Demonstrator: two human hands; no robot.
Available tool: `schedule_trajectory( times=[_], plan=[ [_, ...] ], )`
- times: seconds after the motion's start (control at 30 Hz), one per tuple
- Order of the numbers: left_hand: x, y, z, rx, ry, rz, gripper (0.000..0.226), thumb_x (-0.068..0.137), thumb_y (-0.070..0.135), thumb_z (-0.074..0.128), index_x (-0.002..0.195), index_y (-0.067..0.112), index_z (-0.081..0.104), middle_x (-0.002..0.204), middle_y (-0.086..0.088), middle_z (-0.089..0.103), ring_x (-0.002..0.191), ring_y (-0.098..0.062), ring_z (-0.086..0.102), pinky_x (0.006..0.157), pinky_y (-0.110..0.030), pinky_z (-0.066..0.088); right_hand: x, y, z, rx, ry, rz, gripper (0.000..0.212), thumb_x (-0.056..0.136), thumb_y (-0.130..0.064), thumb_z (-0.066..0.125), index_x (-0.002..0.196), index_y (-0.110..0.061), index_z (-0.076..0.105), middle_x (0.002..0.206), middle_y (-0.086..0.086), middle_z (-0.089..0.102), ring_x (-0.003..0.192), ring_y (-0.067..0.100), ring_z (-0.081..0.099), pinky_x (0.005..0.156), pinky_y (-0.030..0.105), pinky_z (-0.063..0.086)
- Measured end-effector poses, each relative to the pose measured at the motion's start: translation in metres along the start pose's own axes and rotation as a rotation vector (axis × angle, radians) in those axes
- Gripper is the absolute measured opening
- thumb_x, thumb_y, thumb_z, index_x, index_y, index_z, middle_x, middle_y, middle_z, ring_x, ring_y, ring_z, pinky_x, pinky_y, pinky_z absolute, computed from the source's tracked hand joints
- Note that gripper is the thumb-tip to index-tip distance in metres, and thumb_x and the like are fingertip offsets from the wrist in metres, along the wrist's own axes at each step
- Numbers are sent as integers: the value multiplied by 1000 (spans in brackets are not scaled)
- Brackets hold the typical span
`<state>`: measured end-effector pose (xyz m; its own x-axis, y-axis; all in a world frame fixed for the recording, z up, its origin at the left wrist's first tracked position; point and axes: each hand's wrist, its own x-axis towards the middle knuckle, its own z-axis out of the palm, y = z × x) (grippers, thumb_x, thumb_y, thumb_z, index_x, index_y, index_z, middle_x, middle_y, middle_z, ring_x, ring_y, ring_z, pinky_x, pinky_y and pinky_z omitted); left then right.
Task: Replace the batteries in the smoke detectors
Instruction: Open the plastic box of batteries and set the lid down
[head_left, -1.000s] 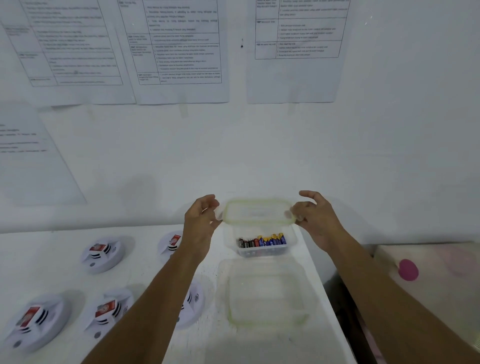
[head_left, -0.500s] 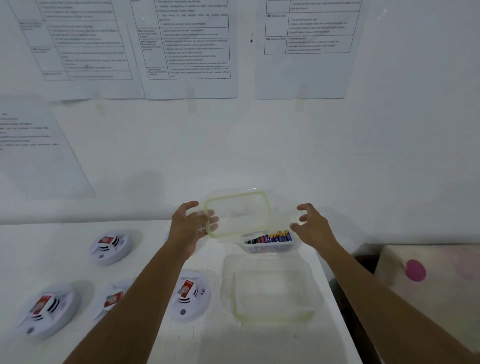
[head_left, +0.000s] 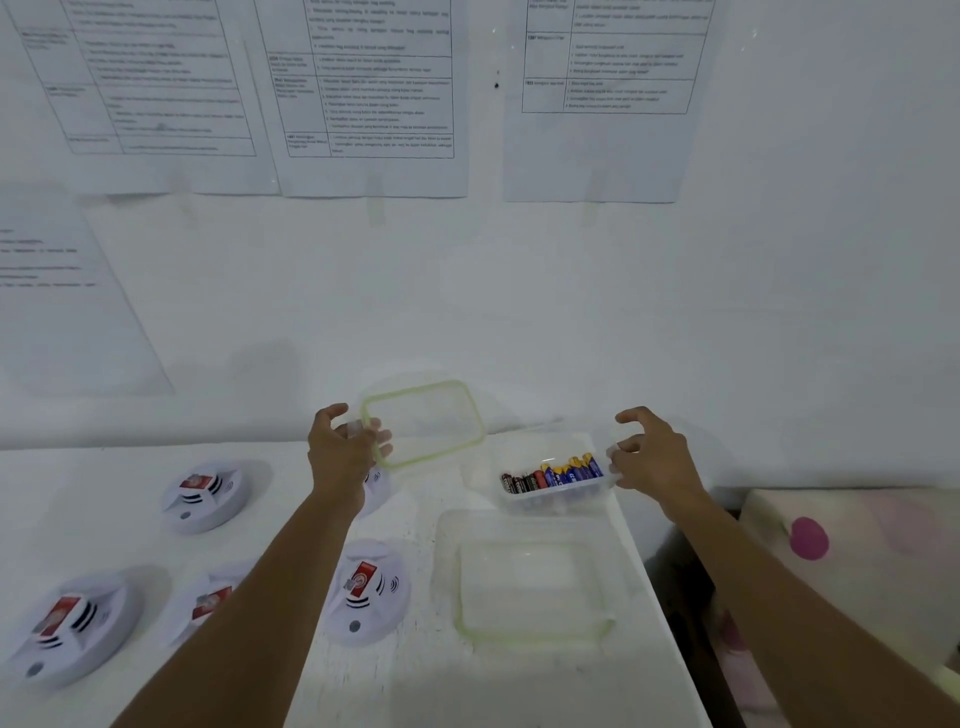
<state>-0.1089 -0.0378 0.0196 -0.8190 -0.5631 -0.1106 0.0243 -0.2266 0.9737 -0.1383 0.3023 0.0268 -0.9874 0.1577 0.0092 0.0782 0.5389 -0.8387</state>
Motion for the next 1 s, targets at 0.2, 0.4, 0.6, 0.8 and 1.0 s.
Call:
schedule_trajectory(
  times=[0.2, 0.4, 0.6, 0.8, 1.0],
  plan=[
    [-16, -17, 26, 43, -218, -152, 45, 90, -14, 52, 128, 9, 41, 102, -26, 62, 82, -37, 63, 77, -46, 54, 1, -10, 0, 172, -15, -14, 38, 85, -2, 65, 118, -19, 54, 91, 16, 69, 86, 31, 70, 70, 43, 62],
    [-23, -42, 49, 157, -343, -276, 33, 92, -12, 45, 119, 7, 49, 80, -13, 68, 59, -24, 65, 64, -37, 49, 1, -2, 26, 326, -76, 91, 38, 87, 2, 63, 118, -16, 54, 100, 20, 67, 93, 32, 70, 65, 36, 60],
    [-10, -46, 49, 571, -379, -149, 47, 94, 16, 49, 140, 19, 40, 121, -12, 56, 94, -24, 62, 93, -47, 53, 6, 13, 43, 413, -104, 237, 45, 80, 6, 68, 117, -14, 54, 103, 22, 65, 95, 33, 68, 76, 45, 61],
    [-8, -37, 45, 656, -347, -39, 39, 98, 30, 46, 136, 20, 47, 124, -9, 58, 106, -25, 57, 93, -38, 49, 9, 14, 49, 448, -83, 246, 43, 74, 3, 73, 110, -15, 57, 107, 25, 62, 96, 35, 68, 73, 41, 62],
    [-17, -44, 49, 703, -471, -20, 34, 97, 29, 51, 131, 22, 51, 100, 1, 62, 80, -15, 57, 80, -33, 49, 6, 22, 52, 368, -67, 221, 26, 80, -14, 76, 101, -16, 62, 101, 16, 68, 84, 24, 68, 76, 37, 60]
  ],
)
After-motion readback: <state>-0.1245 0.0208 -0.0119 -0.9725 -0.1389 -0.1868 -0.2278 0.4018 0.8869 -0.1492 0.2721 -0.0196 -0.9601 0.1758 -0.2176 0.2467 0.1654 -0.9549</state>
